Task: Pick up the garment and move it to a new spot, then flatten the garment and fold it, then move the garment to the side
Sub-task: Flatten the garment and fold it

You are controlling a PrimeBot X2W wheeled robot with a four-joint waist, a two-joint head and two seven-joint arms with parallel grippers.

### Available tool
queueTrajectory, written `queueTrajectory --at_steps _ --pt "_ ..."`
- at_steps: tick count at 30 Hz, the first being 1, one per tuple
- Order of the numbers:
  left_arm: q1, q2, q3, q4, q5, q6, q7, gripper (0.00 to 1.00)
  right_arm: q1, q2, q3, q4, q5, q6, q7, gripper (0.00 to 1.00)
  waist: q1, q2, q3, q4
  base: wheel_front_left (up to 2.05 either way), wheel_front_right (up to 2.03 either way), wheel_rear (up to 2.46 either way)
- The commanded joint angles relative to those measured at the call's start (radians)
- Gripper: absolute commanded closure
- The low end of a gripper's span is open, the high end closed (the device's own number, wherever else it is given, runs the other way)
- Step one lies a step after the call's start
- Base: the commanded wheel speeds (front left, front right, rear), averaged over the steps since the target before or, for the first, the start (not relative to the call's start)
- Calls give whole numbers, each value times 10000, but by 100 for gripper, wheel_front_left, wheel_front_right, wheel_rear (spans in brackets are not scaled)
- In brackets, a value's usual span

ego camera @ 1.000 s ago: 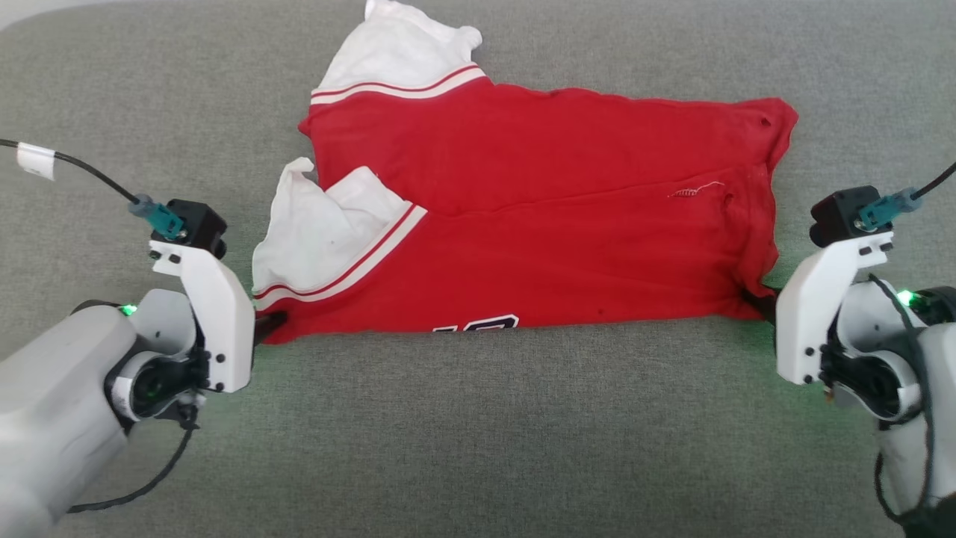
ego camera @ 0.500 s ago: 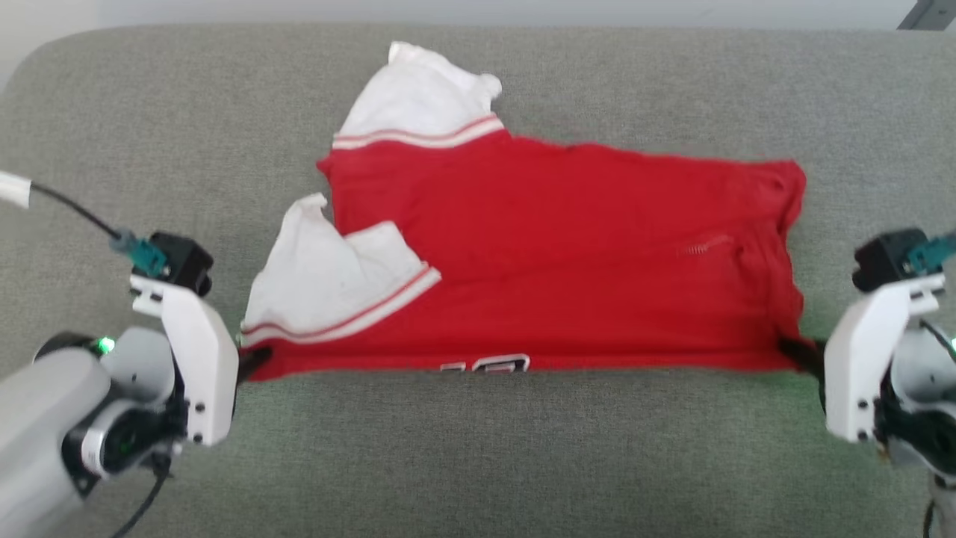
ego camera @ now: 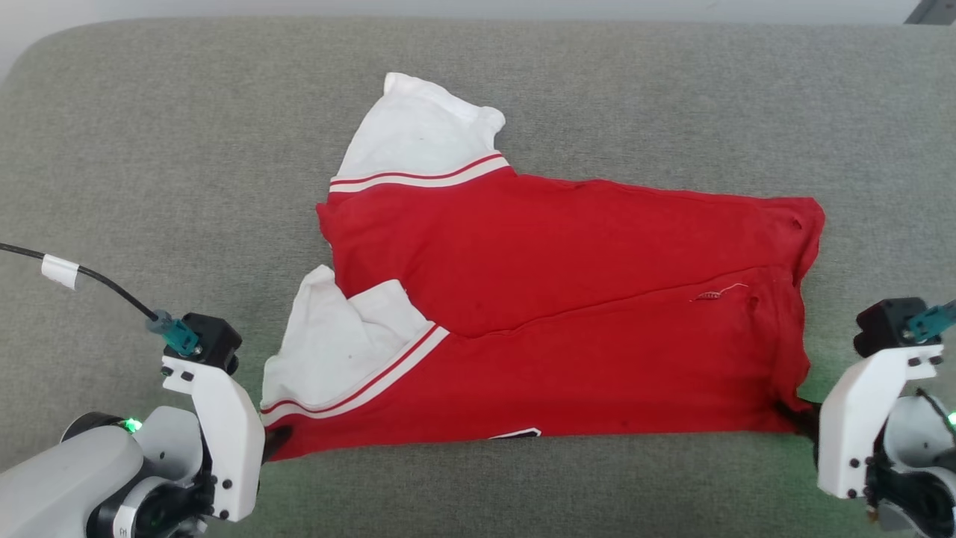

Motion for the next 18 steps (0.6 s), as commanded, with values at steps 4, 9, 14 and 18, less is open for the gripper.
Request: queueTrajectory --at_steps 4,9,14,18 --pt "-70 -132 101 440 -29 -87 -65 0 -224 52 254 286 -21 -1 -678 0 0 0 -3 -127 0 0 0" --pt "-511 113 242 478 233 -221 51 0 -221 -45 292 157 107 -1 -1369 0 0 0 -138 -321 0 0 0" --pt "-1254 523 518 299 525 -277 279 0 -173 -24 228 -640 156 -1 -2481 0 0 0 -154 -604 0 0 0" --pt "-2041 701 770 553 1053 -588 268 0 -335 178 182 -1219 -133 -1 -3924 0 0 0 -23 -955 0 0 0"
